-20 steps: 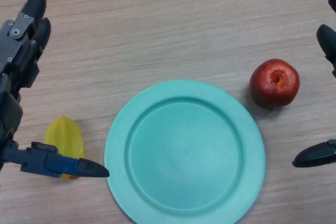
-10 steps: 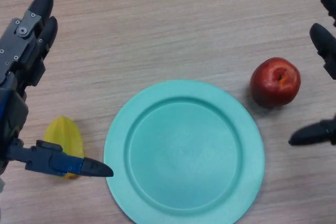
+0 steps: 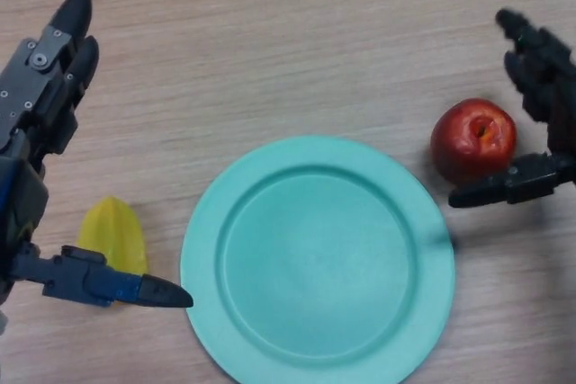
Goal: Pick up the red apple and place it on the plate
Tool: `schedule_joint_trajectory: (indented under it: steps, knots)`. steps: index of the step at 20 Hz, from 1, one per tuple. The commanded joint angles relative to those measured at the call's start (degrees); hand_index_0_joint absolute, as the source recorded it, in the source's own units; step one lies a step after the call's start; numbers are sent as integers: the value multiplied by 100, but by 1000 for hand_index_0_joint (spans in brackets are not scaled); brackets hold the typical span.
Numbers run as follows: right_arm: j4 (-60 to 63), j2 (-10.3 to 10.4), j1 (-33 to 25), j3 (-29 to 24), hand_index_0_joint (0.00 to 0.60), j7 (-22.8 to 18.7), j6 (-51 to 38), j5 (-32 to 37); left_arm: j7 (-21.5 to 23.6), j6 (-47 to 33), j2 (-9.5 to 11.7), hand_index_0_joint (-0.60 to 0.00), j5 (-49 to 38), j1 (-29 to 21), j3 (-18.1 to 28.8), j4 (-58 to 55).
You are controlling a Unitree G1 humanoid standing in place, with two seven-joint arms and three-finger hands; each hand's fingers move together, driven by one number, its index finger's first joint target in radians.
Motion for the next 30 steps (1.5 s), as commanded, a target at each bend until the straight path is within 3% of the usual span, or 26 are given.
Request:
schedule_joint_trajectory:
  steps: [1,4,5,8,10,11,13,14,15,19,23,24,25,28,29,30]
  knots:
    - [1,-152,-404,-258,101,-244,-1004,-69,296,-631,97,0,-278,-39,373,-278]
    - [505,-195,-538,-172,451,-547,-1402,-676,318,-688,80,0,-300,-14,444,-267]
    - [1056,-289,-709,-117,598,-1036,-1823,-1514,326,-739,68,0,-295,36,522,-260]
    - [627,-340,-607,-180,600,-1008,-1699,-1670,348,-755,50,0,-295,36,564,-244]
    - [-471,-173,-281,-304,600,-537,-995,-1012,366,-765,43,0,-277,41,553,-242]
    - [-1788,91,95,-335,600,-59,274,-33,362,-735,40,0,-278,53,535,-257]
    - [-3069,255,538,-93,600,-101,1286,303,337,-713,37,0,-268,57,488,-259]
    - [-3335,327,643,25,600,-95,1436,271,334,-702,36,0,-274,57,480,-270]
    - [-3893,532,923,328,600,-66,1727,209,329,-690,32,0,-261,59,447,-289]
    - [-4262,933,1632,1106,600,-30,1489,-434,198,-718,47,0,-208,84,402,-347]
    - [-3902,985,2070,1688,600,-399,1221,-1063,148,-913,25,0,-96,97,413,-311]
    - [-3899,985,2072,1698,550,-400,1217,-1078,151,-918,24,0,-89,96,409,-308]
    - [-3896,986,2078,1728,400,-384,1197,-1134,166,-937,21,0,-61,97,393,-296]
    - [-3972,988,1993,1812,49,-364,1257,-1177,268,-1048,4,0,92,118,329,-231]
    - [-4163,988,1846,1782,0,-463,1596,-937,291,-1065,1,0,110,130,335,-234]
    - [-4305,988,1763,1737,0,-569,1819,-679,291,-1056,2,0,107,127,341,-240]
